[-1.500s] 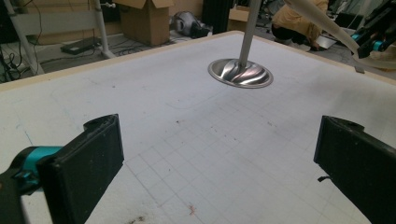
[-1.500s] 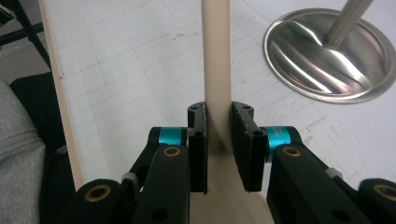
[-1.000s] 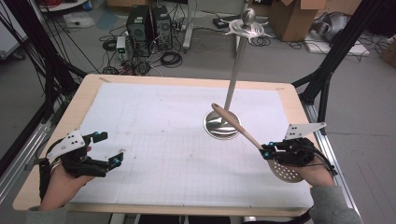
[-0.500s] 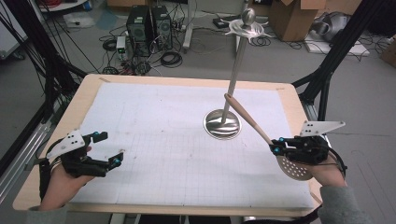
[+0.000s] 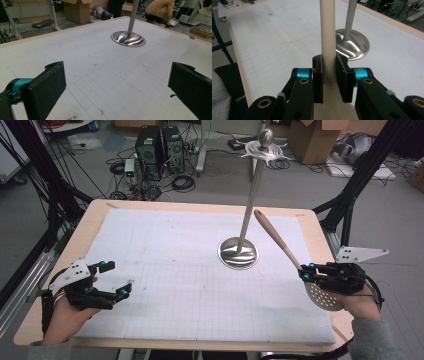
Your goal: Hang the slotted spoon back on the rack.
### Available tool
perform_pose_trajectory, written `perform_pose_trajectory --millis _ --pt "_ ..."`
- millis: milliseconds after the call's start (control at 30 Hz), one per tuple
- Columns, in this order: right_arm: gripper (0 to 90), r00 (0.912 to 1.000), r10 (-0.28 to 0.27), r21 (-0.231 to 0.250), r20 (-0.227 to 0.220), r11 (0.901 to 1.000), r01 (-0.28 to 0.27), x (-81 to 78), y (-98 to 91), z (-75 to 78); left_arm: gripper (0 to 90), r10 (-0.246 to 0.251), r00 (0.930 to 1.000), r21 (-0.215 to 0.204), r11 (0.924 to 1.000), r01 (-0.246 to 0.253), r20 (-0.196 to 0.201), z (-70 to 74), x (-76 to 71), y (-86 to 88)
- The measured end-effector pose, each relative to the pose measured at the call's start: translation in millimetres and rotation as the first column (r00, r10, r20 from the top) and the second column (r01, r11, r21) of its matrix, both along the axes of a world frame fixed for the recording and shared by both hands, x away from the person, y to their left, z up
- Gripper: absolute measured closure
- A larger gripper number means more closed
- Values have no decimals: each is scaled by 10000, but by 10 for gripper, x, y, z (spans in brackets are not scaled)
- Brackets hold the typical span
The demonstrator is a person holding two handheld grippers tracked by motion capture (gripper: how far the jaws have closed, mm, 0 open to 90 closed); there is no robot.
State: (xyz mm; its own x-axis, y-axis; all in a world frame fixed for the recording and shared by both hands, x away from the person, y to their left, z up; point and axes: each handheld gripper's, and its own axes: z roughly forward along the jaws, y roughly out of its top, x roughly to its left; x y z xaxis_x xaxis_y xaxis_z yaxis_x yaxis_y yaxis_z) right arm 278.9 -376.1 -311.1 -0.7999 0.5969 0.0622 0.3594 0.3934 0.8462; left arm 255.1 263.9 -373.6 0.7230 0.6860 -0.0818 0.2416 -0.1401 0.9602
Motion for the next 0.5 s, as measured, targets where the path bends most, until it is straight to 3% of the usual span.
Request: perform_pose_trajectory --millis 500 --pt "772 9985 -205 457 510 9988 181 -23 -80 229 18 20 10000 -7 10000 -20 37 4 -2 6"
